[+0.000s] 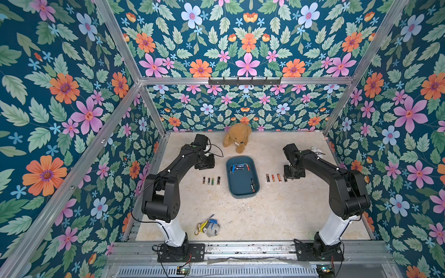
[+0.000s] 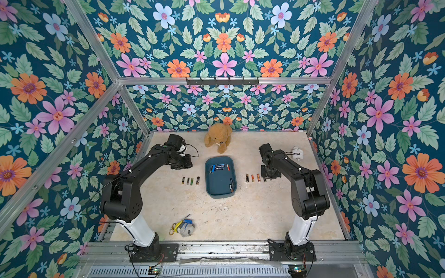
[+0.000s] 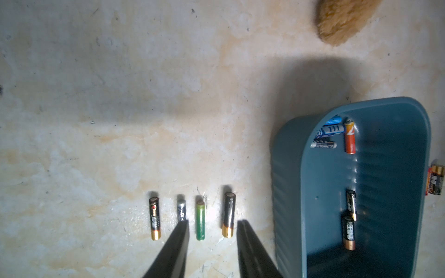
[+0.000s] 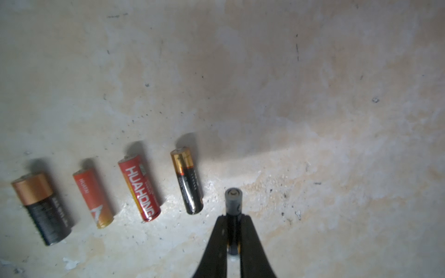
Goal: Take the batteries out of the storage box
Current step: Place the battery at the center of the board.
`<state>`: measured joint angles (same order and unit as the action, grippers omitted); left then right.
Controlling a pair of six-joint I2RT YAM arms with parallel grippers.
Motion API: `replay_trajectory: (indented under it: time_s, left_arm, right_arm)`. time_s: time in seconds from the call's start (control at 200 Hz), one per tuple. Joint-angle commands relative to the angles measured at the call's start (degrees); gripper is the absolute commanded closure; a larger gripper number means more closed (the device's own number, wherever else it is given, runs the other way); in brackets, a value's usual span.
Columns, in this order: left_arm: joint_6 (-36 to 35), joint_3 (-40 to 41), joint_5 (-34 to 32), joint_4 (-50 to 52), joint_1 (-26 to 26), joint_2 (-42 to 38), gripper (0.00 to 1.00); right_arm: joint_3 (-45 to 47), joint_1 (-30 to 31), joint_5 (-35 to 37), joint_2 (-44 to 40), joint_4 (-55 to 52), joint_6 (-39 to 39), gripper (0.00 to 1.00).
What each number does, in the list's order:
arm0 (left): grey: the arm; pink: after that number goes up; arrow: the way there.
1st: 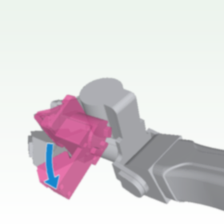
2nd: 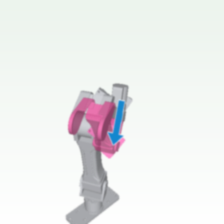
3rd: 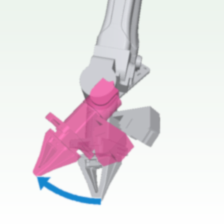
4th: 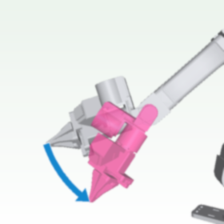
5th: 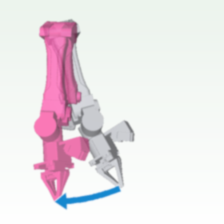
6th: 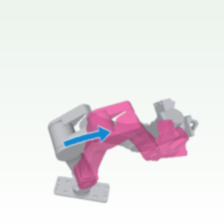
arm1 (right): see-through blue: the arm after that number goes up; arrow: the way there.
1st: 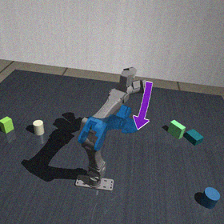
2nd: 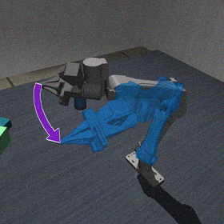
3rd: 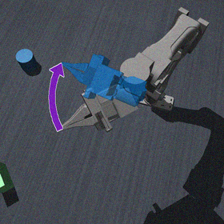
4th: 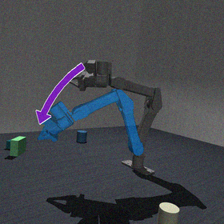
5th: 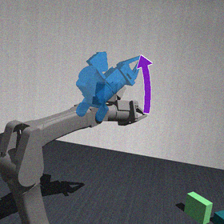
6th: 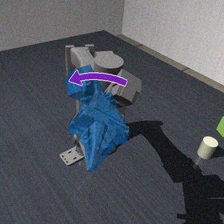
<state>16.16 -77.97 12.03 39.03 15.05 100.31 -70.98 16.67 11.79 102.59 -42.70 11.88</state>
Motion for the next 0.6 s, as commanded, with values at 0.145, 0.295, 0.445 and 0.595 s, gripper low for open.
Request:
replay_trajectory:
  time_s: [0.145, 0.295, 0.445, 0.595]
  left_arm:
    - [-0.25, 0.02, -0.04, 0.88, -0.02, 0.41, 0.61]
    - [-0.10, -0.07, -0.17, 0.87, 0.14, 0.57, 0.60]
    - [-0.16, -0.07, -0.34, 0.94, 0.16, 0.67, 0.60]
    - [-0.15, 0.00, -0.34, 1.01, 0.26, 0.76, 0.61]
  right_arm:
    - [0.05, -1.13, -0.68, 2.03, 2.09, -3.72, 0.93]
    - [-0.29, -1.20, -1.78, 2.84, 2.72, -4.23, 0.93]
    - [-0.47, -1.24, -1.81, 3.61, 3.34, -4.81, 0.93]
    - [-0.78, -1.25, -1.39, 4.74, 3.16, -4.93, 0.93]
